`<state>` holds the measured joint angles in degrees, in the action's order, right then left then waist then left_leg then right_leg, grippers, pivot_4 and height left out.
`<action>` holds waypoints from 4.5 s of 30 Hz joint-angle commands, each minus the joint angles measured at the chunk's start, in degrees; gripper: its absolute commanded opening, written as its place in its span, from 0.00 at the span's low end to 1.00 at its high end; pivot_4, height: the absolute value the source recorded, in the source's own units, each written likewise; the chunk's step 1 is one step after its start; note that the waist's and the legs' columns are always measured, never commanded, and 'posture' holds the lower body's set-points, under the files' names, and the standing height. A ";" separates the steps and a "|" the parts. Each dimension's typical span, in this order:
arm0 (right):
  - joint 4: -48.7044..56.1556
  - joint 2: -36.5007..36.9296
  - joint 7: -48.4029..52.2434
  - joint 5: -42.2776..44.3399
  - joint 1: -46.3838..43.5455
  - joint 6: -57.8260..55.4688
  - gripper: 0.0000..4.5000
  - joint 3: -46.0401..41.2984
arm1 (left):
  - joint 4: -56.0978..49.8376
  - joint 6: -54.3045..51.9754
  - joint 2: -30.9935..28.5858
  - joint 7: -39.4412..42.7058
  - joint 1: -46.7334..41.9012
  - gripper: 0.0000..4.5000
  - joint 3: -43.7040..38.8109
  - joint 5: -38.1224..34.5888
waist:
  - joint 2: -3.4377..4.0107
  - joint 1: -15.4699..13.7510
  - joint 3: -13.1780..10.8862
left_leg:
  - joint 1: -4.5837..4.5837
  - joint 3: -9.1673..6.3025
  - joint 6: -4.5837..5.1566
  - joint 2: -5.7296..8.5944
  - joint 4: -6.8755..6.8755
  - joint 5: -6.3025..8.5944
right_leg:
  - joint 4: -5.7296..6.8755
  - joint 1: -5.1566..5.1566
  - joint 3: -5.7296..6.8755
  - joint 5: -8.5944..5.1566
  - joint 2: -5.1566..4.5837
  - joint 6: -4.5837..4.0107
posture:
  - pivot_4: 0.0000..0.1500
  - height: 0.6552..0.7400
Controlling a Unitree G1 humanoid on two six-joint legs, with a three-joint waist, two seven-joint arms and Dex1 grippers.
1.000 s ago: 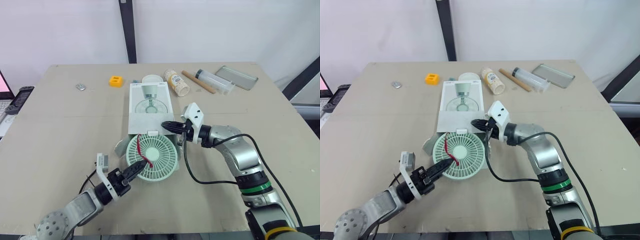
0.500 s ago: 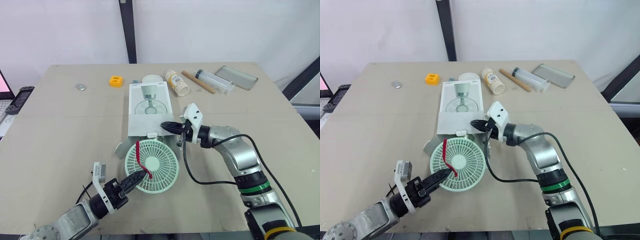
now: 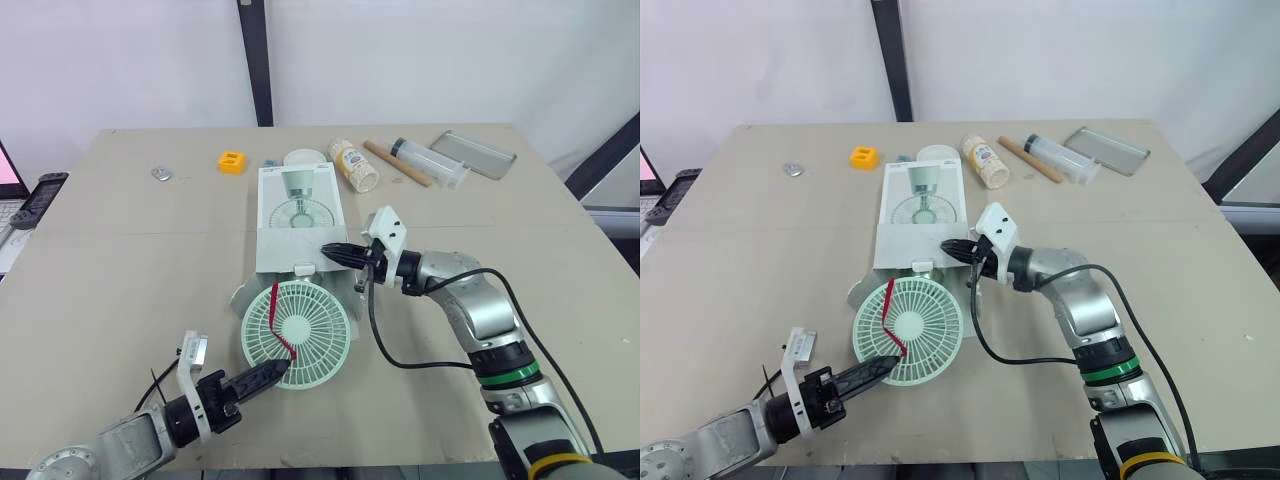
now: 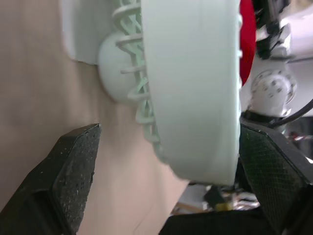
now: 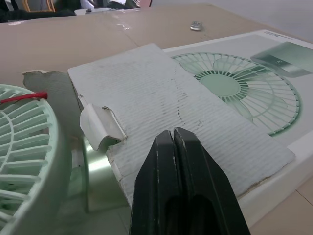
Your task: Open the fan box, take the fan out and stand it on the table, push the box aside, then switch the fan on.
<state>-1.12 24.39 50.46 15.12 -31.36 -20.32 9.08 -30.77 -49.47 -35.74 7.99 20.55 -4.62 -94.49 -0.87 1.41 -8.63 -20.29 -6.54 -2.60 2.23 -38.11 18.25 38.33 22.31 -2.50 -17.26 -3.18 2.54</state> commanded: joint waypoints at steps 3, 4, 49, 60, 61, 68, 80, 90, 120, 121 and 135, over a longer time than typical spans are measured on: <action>-1.81 1.08 3.75 3.07 -0.34 2.19 0.00 -3.33 | -6.59 -1.24 -7.78 7.71 2.69 1.00 -6.97 3.89 | 0.12 -0.01 -0.09 | 0.00 0.01 0.00 -0.01 0.09 0.00 | -0.06 0.01 0.00 0.00 -0.01 -0.01 | 1.00 1.00; -1.99 1.52 4.62 3.84 -0.44 2.60 0.00 -4.14 | -7.45 -1.35 -9.32 9.41 3.22 1.00 -8.53 5.05 | 0.06 -0.01 -0.13 | -0.01 0.02 0.00 0.00 0.09 0.00 | -0.06 0.02 0.00 0.00 -0.02 -0.01 | 1.00 1.00; 14.95 18.40 31.72 21.99 23.05 10.97 0.99 -11.52 | 28.90 123.32 -5.92 24.63 -19.29 1.00 -7.18 121.88 | 0.27 -0.17 -0.72 | -0.82 0.29 0.21 -0.19 -0.22 0.11 | -0.04 0.81 0.26 0.37 0.00 0.06 | 1.00 1.00; 14.85 18.39 31.28 20.68 21.26 10.50 0.99 -10.44 | 31.82 127.85 0.27 13.18 -26.51 1.00 -5.94 140.30 | 0.18 -0.18 -0.66 | -0.78 0.30 0.26 -0.06 -0.45 0.12 | 0.26 0.81 0.29 0.40 -0.06 0.13 | 1.00 1.00; 14.83 18.30 31.19 20.44 21.24 10.61 0.99 -10.34 | 31.59 127.54 0.91 11.91 -27.31 1.00 -5.78 141.83 | 0.17 -0.18 -0.65 | -0.79 0.30 0.26 -0.05 -0.46 0.12 | 0.28 0.81 0.30 0.40 -0.06 0.13 | 1.00 1.00; 14.48 18.25 30.48 19.26 21.08 11.09 0.99 -10.08 | 30.17 124.47 2.08 2.38 -30.02 1.00 -3.43 150.89 | 0.08 -0.18 -0.59 | -0.78 0.33 0.31 0.04 -0.50 0.10 | 0.50 0.85 0.31 0.40 -0.07 0.14 | 1.00 1.00; 13.67 18.01 30.46 17.37 21.71 12.24 1.00 -9.67 | 26.72 121.67 -1.84 -5.66 -30.80 0.46 1.99 152.90 | 0.03 -0.18 -0.57 | -0.78 0.36 0.30 0.03 -0.56 0.09 | 0.65 0.92 0.26 0.40 -0.15 0.14 | 1.00 1.00; 13.26 17.39 30.43 16.15 22.46 13.48 1.00 -9.35 | 28.72 116.30 -4.72 -5.25 -30.50 0.43 6.76 146.07 | 0.02 -0.19 -0.55 | -0.78 0.37 0.30 0.05 -0.60 0.09 | 0.70 0.92 0.25 0.40 -0.12 0.14 | 1.00 1.00; 3.93 9.60 21.20 15.33 13.80 13.71 1.00 -11.25 | 4.27 22.75 -7.56 25.10 -36.57 0.43 1.36 43.58 | 0.14 0.05 -0.40 | -0.74 0.26 0.41 -0.03 -1.34 0.16 | 0.87 0.67 0.19 0.46 0.13 0.22 | 1.00 1.00; 3.95 9.23 20.61 15.33 13.63 13.51 1.00 -11.27 | 3.92 21.10 -7.67 25.34 -36.69 0.43 0.71 42.33 | 0.14 0.05 -0.40 | -0.75 0.26 0.41 -0.03 -1.34 0.16 | 0.87 0.69 0.19 0.46 0.13 0.22 | 1.00 1.00; 2.84 7.37 21.54 13.80 12.81 15.71 1.00 -9.13 | -6.48 4.28 -14.72 16.36 -33.84 0.43 -15.64 27.37 | 0.13 0.04 -0.43 | -0.87 0.28 0.42 -0.01 -1.30 0.18 | 0.86 0.86 0.08 0.46 -0.02 0.22 | 1.00 1.00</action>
<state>1.52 31.94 71.44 28.70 -17.65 -5.71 0.18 -33.51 -45.09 -49.77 26.73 -13.20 -15.72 -63.80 -0.74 1.44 -9.05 -21.16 -6.26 -2.18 2.22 -39.41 18.44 39.19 23.17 -2.42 -16.80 -3.20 2.77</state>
